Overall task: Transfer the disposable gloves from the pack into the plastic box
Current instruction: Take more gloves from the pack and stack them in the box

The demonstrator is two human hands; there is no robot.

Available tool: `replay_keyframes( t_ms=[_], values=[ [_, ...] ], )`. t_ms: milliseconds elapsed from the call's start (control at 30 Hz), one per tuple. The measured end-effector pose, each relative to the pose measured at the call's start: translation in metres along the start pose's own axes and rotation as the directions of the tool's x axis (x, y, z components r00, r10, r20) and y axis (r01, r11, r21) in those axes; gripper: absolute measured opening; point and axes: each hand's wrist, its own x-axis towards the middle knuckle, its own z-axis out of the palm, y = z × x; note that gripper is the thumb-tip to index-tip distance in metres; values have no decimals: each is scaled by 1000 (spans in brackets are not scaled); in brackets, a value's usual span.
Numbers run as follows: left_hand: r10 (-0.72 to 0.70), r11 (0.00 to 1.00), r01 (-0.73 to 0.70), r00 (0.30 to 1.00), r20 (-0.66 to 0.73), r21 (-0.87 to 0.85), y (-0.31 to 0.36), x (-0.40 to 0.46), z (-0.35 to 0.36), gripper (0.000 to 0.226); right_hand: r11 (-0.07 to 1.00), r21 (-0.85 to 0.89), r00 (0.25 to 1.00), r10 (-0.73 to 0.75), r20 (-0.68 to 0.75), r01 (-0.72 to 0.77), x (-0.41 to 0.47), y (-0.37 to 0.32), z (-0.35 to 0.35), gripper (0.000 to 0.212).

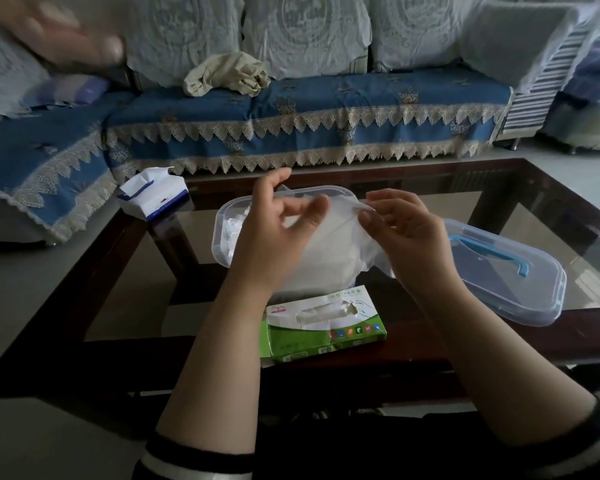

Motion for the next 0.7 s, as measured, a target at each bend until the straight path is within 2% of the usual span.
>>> replay_keyframes(
  t_ms=[67,167,200,233,300,367,400,467,534,634,700],
  values=[
    [70,996,-69,997,-14,61,-1,9,8,61,999,-34,999,-8,-47,7,1,2,0,20],
    [154,988,-154,987,-33,0,-1,23,18,36,994,-105,983,-39,-179,21,3,7,2,13],
    [179,983,-180,983,-42,-29,0,27,21,29,985,-168,970,-85,-226,47,4,8,3,9],
    [203,977,-206,977,-63,-46,1,32,23,24,957,-272,946,-175,-274,98,7,9,5,14],
    [233,972,-235,960,-156,3,-2,43,24,16,828,-511,866,-413,-282,228,17,13,9,36],
    [244,969,-225,934,-261,101,-14,54,17,13,667,-669,805,-568,-172,328,28,15,16,44],
    [240,968,-205,927,-288,146,-20,57,13,14,601,-707,804,-589,-79,371,32,18,20,43],
    [197,958,-116,932,-306,264,-36,61,1,20,502,-745,842,-518,150,441,40,25,34,42],
    [112,913,23,946,-305,408,-50,62,-8,24,457,-764,886,-315,340,456,47,31,47,46],
    [-74,822,206,963,-259,531,-64,62,-17,25,492,-770,893,-34,449,406,64,35,61,51],
    [-193,736,264,964,-180,624,-71,63,-20,31,489,-773,847,120,517,403,79,39,70,54]
  ],
)
